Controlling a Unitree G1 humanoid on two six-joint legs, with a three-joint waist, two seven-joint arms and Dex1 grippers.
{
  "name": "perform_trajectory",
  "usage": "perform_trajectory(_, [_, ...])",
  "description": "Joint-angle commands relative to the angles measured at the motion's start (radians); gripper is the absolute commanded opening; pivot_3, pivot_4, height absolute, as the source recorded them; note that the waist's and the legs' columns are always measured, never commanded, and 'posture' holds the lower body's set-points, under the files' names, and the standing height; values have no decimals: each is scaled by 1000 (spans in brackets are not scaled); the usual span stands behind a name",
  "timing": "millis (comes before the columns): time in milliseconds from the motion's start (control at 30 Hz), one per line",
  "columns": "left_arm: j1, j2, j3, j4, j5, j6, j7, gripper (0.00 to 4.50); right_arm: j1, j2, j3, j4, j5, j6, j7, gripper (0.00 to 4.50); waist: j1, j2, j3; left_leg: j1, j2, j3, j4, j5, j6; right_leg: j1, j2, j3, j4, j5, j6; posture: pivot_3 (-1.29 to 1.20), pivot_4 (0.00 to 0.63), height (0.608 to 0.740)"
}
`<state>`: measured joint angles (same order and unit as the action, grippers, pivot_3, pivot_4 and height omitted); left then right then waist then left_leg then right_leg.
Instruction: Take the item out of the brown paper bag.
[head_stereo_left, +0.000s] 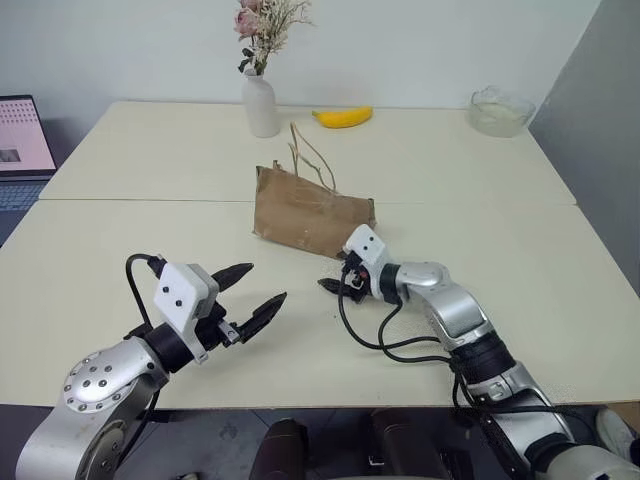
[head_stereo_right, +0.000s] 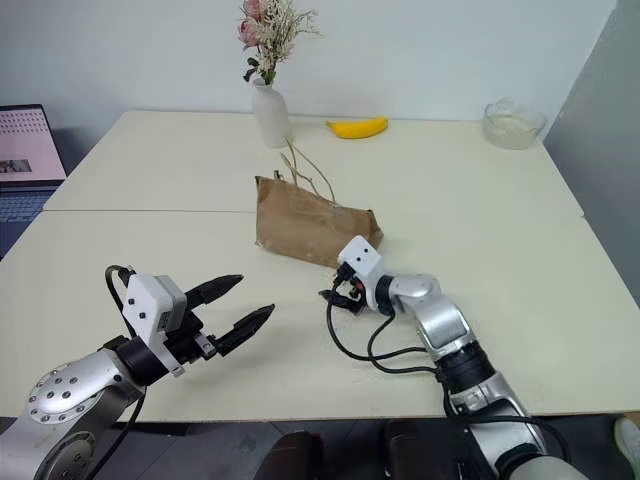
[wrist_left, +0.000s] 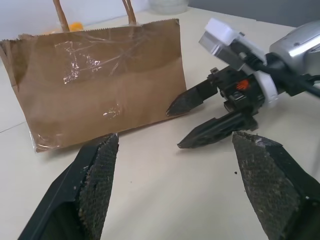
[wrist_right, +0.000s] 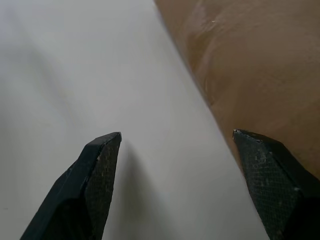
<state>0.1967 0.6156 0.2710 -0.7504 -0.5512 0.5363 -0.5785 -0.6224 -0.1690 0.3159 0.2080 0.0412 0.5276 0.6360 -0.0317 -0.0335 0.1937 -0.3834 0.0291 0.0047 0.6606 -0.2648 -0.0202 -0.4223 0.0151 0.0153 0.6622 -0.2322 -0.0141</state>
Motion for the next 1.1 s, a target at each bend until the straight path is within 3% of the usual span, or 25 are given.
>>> perform_trajectory(33, [0, 5, 1, -51, -18, -2, 4, 3772, -66, 11, -31, 45, -28, -70, -52, 3733, 0, 0, 0, 0, 0, 0, 0, 0, 0, 0, 0, 0, 0, 0, 0, 0, 150, 740])
perform_trajectory(267, [-17, 4, -15, -43, -13, -1, 5, 3772, -114, 12, -49, 103, -33, -120, -68, 3733, 0, 0, 0, 0, 0, 0, 0, 0, 0, 0, 0, 0, 0, 0, 1, 0, 150, 740])
perform_trajectory(433, [-69, 3, -17, -23, -17, 13, 22, 3772, -40, -48, -43, -114, 17, -39, 18, 3733, 4, 0, 0, -1, 0, -1, 0, 0, 0, 0, 0, 0, 0, 0, 1, 0, 150, 740])
perform_trajectory(567, [-205, 9, -7, 62, -23, 31, 39, 3772, 30, -144, -93, -349, 86, 65, 72, 3733, 6, 0, 0, -1, 0, -2, 0, 0, 0, 0, 0, -2, 0, 1, 1, 0, 150, 740])
perform_trajectory(700, [-408, 41, -18, 262, 25, -7, 8, 2898, 80, -220, -185, -551, 180, 177, 89, 3756, 5, 0, 0, 0, -1, -2, 1, 0, 0, 0, 1, -1, 0, 1, 2, 0, 150, 740])
perform_trajectory(1000, [-913, 81, -198, 969, 265, -276, -180, 45, 180, -337, -333, -859, 408, 362, 102, 3756, 3, -1, 0, -3, -1, 0, 0, 0, 0, 0, 1, -1, -3, 1, 3, 0, 150, 740])
perform_trajectory(1100, [-1144, 64, -290, 1319, 380, -424, -258, 15, 211, -363, -368, -911, 442, 395, 74, 3756, 6, -2, 0, -5, -2, 0, 0, 0, 0, -1, 1, -4, -4, 1, 3, 0, 150, 740])
